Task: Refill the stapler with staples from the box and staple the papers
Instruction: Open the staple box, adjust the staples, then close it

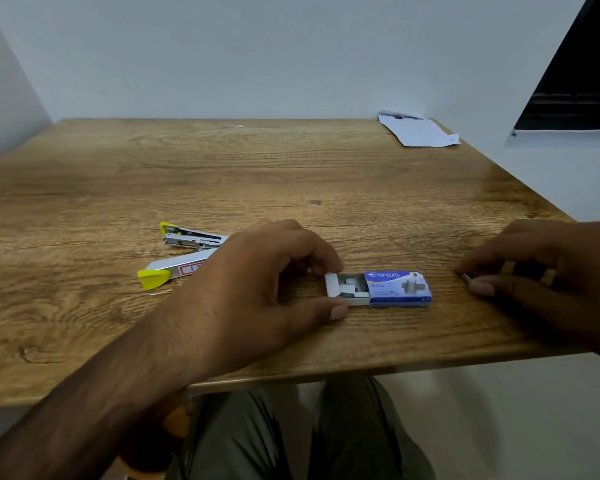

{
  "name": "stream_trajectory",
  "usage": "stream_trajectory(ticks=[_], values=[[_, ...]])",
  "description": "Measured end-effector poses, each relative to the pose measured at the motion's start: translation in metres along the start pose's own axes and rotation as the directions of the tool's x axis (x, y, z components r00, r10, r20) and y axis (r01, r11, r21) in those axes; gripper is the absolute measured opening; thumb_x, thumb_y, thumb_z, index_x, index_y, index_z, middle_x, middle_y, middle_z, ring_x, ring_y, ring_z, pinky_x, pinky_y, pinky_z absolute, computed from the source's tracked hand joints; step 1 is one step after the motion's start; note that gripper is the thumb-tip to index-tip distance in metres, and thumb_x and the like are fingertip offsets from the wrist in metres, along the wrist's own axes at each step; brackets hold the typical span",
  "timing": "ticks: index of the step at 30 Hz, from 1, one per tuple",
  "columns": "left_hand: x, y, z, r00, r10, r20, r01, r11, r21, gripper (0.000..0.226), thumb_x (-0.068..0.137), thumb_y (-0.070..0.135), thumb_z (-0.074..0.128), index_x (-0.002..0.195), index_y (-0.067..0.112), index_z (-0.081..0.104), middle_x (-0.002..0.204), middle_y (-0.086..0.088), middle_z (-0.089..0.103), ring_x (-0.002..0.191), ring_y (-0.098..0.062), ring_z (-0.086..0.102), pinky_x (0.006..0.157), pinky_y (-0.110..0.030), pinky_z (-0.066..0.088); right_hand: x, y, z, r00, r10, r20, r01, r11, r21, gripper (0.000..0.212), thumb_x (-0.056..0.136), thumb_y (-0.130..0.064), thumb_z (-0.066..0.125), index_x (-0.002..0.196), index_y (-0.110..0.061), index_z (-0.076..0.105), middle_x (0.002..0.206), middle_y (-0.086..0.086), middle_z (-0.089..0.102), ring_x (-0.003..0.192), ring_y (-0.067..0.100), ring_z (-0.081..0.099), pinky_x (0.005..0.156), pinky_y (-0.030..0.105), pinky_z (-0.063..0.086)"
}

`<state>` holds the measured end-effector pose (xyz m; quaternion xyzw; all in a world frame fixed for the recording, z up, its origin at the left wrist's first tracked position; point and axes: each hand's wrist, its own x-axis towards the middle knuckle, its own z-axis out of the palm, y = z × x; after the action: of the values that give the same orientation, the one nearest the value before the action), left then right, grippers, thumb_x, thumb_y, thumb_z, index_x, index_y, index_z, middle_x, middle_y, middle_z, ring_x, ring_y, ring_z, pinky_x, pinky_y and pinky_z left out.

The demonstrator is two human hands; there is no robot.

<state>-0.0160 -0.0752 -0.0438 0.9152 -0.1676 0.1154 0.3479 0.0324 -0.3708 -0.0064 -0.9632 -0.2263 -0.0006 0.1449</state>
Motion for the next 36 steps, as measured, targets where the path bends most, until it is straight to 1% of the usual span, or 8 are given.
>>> stream_trajectory(ticks=[3, 7, 14, 19, 24, 30, 33, 36], values=[[0.0, 0.0, -0.001, 0.998, -0.067, -0.018, 0.065, 0.995, -0.071, 0.033, 0.068, 0.047, 0.086, 0.095, 0.036, 0.071, 0.092, 0.018, 0.07, 0.093, -0.003, 0.066, 0.081, -0.029, 0.054, 0.004, -0.012, -0.008, 0.998, -0.064, 0.015, 0.063, 0.996, 0.065, 0.031, 0.075, -0.081, 0.044, 0.099, -0.071, 0.059, 0.102, -0.038, 0.061, 0.088, -0.002, 0.063, 0.06, 0.035, 0.057], [-0.001, 0.0, -0.001, 0.991, -0.135, -0.01, 0.133, 0.981, -0.143, 0.034, 0.062, 0.044, 0.089, 0.09, 0.036, 0.071, 0.087, 0.017, 0.073, 0.086, -0.002, 0.069, 0.078, -0.032, 0.058, 0.012, -0.057, -0.016, 0.983, -0.182, 0.021, 0.177, 0.971, 0.163, 0.03, 0.077, -0.064, 0.057, 0.1, -0.052, 0.071, 0.091, -0.03, 0.069, 0.085, 0.001, 0.066, 0.062, 0.025, 0.048], [-0.002, 0.001, -0.002, 0.988, -0.156, -0.005, 0.152, 0.972, -0.179, 0.034, 0.063, 0.04, 0.091, 0.09, 0.035, 0.071, 0.085, 0.01, 0.075, 0.081, -0.008, 0.072, 0.075, -0.045, 0.059, 0.031, -0.098, 0.005, 0.955, -0.278, 0.104, 0.272, 0.96, 0.065, 0.041, 0.071, -0.06, 0.048, 0.103, -0.051, 0.07, 0.086, -0.024, 0.063, 0.078, 0.001, 0.059, 0.07, 0.034, 0.05], [-0.002, 0.003, -0.002, 0.989, -0.15, -0.017, 0.145, 0.978, -0.152, 0.033, 0.063, 0.041, 0.09, 0.089, 0.035, 0.071, 0.084, 0.012, 0.074, 0.082, -0.004, 0.07, 0.076, -0.041, 0.059, 0.03, -0.1, 0.005, 0.968, -0.237, 0.084, 0.235, 0.972, 0.032, 0.04, 0.069, -0.061, 0.048, 0.1, -0.053, 0.071, 0.084, -0.025, 0.064, 0.074, -0.003, 0.056, 0.069, 0.032, 0.049], [-0.003, 0.004, -0.003, 0.988, -0.15, -0.029, 0.144, 0.975, -0.169, 0.035, 0.062, 0.037, 0.092, 0.09, 0.033, 0.071, 0.085, 0.012, 0.075, 0.083, -0.002, 0.071, 0.077, -0.035, 0.059, 0.032, -0.101, 0.01, 0.97, -0.201, 0.134, 0.208, 0.977, -0.039, 0.035, 0.073, -0.061, 0.052, 0.104, -0.055, 0.069, 0.082, -0.031, 0.055, 0.069, -0.008, 0.046, 0.063, 0.022, 0.036], [-0.002, 0.003, -0.003, 0.99, -0.141, -0.02, 0.135, 0.974, -0.182, 0.037, 0.063, 0.035, 0.092, 0.092, 0.033, 0.07, 0.087, 0.012, 0.075, 0.086, -0.003, 0.071, 0.08, -0.035, 0.059, 0.032, -0.099, 0.007, 0.969, -0.208, 0.133, 0.206, 0.978, 0.025, 0.041, 0.068, -0.06, 0.049, 0.103, -0.052, 0.07, 0.079, -0.029, 0.06, 0.07, -0.008, 0.052, 0.062, 0.018, 0.036], [-0.003, 0.003, -0.003, 0.991, -0.133, -0.019, 0.128, 0.976, -0.176, 0.036, 0.063, 0.037, 0.092, 0.091, 0.033, 0.069, 0.086, 0.014, 0.073, 0.086, -0.002, 0.07, 0.08, -0.032, 0.059, 0.027, -0.086, -0.002, 0.982, -0.175, 0.078, 0.166, 0.98, 0.108, 0.038, 0.064, -0.066, 0.058, 0.098, -0.053, 0.066, 0.097, -0.032, 0.063, 0.083, -0.005, 0.059, 0.063, 0.026, 0.047], [-0.003, 0.002, -0.002, 0.993, -0.114, -0.029, 0.108, 0.981, -0.161, 0.031, 0.066, 0.039, 0.091, 0.087, 0.032, 0.07, 0.084, 0.013, 0.073, 0.084, -0.005, 0.069, 0.078, -0.036, 0.057, 0.02, -0.068, -0.009, 0.989, -0.123, 0.079, 0.112, 0.985, 0.133, 0.047, 0.057, -0.074, 0.06, 0.102, -0.06, 0.062, 0.108, -0.035, 0.059, 0.087, 0.0, 0.063, 0.062, 0.032, 0.054]])
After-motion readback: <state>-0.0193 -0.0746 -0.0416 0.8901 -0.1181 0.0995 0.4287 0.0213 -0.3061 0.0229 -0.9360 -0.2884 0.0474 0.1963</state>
